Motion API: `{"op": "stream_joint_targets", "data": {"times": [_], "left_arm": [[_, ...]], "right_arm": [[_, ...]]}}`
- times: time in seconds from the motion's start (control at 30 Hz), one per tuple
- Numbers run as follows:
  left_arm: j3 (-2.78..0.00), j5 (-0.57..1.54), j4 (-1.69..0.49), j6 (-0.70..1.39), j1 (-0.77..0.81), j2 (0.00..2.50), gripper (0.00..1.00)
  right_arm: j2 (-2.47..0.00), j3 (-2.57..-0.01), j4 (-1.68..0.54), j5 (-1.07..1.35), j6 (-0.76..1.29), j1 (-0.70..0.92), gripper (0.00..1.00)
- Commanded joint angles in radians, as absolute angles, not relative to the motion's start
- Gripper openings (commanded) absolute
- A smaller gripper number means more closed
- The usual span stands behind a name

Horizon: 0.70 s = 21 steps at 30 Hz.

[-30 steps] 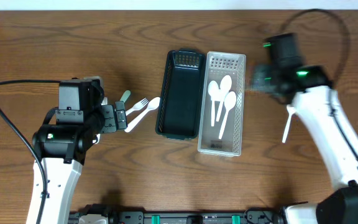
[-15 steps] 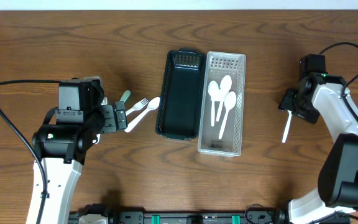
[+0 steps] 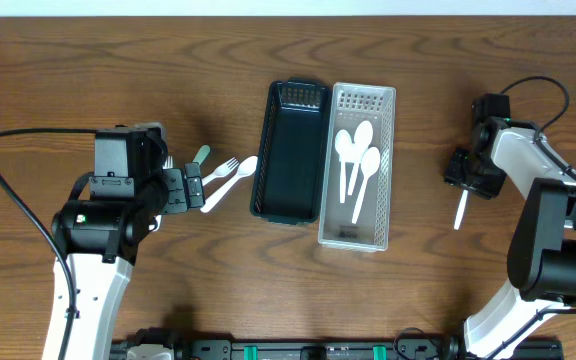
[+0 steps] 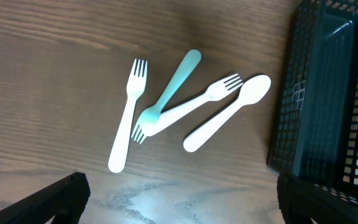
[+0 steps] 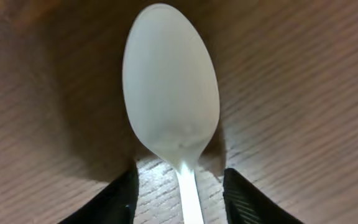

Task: Pack container
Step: 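Grasp the last white spoon with the right gripper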

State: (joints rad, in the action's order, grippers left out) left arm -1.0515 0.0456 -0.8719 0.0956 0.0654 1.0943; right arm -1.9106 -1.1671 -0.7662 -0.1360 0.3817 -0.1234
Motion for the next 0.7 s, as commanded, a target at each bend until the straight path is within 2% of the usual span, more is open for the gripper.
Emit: {"op": "stream_joint_targets", "data": {"times": [0.0, 0.13, 0.23, 0.47, 0.53, 0.67], "left_arm": [[-1.070, 0.033, -0.875, 0.079, 0.059, 1.097, 0.98], [-1.070, 0.033, -0.875, 0.079, 0.059, 1.097, 0.98], [-1.070, 0.033, -0.875, 0.079, 0.059, 1.097, 0.98], [-1.070, 0.033, -0.875, 0.079, 0.059, 1.097, 0.98], [-1.070, 0.033, -0.875, 0.079, 0.059, 1.097, 0.98], [-1.070, 0.033, -0.875, 0.079, 0.059, 1.097, 0.98]], "right_arm": [[-1.957, -1.161, -0.767, -0.138, 0.381, -0.132, 0.42], [-1.960, -1.161, -0.769, -0.133, 0.381, -0.131, 0.30], [-1.960, -1.161, -0.769, -0.123, 0.380, -0.131, 0.28], [-1.960, -1.161, -0.781, -0.123, 0.380, -0.131, 0.13], [-1.959, -1.161, -0.789, -0.123, 0.380, -0.131, 0.06], [-1.945, -1.164, -0.797, -0.123, 0.379, -0.131, 0.01]]}}
